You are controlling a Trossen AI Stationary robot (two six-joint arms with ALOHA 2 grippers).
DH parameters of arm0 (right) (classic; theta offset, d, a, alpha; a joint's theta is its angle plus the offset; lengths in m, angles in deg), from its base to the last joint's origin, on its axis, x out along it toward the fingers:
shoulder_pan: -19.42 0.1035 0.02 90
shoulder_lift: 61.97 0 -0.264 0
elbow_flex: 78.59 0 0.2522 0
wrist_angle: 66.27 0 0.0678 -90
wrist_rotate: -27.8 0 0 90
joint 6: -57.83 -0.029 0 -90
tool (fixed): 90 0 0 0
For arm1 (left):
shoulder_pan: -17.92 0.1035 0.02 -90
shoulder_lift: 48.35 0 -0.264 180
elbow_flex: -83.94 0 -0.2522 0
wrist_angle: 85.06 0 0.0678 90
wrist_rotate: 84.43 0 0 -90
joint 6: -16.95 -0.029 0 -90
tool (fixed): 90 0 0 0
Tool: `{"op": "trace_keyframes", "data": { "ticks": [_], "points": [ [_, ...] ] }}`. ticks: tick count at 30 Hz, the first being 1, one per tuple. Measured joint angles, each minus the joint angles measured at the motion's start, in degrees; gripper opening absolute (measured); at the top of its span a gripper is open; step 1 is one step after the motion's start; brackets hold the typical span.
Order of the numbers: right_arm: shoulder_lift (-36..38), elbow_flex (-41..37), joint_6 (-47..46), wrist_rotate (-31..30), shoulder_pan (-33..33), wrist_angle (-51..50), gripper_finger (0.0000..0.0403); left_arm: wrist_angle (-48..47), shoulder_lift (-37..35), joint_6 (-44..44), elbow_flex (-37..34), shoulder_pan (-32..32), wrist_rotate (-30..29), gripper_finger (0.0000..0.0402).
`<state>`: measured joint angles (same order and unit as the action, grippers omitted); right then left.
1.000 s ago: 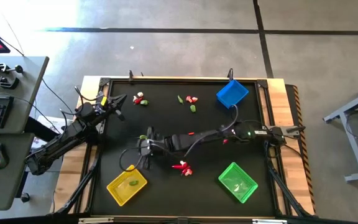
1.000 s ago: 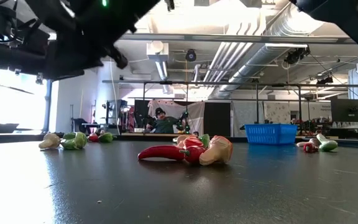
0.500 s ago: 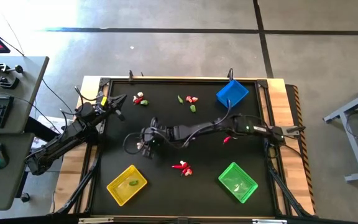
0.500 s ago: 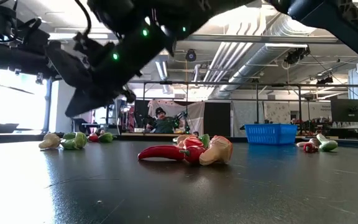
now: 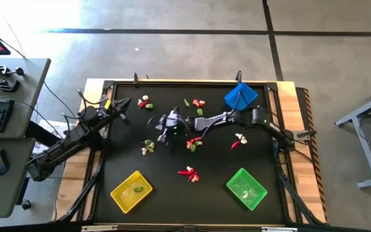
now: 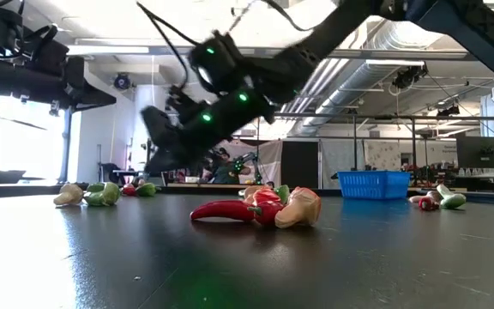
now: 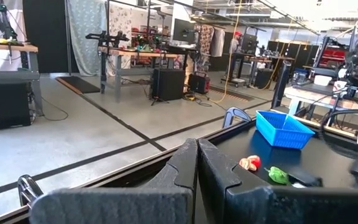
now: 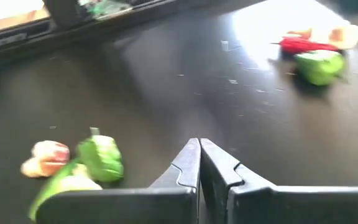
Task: Sort produce into baskets
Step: Put the green chili pepper into the yellow bin
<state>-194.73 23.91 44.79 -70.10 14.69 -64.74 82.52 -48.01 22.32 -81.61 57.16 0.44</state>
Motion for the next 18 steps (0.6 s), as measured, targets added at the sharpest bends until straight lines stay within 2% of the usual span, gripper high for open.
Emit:
{"op": "trace_keyframes", "data": {
  "ticks": [6, 13, 18],
  "points": [
    [4.2, -10.8, 0.0, 0.5, -4.1, 5.4, 0.0, 0.0, 0.0, 0.0, 0.0, 0.0, 0.0, 0.0],
    [11.4, -18.5, 1.6, 2.7, -8.5, 2.2, 0.0, 0.0, 0.0, 0.0, 0.0, 0.0, 0.0, 0.0],
    [14.2, -18.5, 2.9, 12.1, -11.8, 1.8, 0.0, 0.0, 0.0, 0.0, 0.0, 0.0, 0.0, 0.0]
  ]
}}
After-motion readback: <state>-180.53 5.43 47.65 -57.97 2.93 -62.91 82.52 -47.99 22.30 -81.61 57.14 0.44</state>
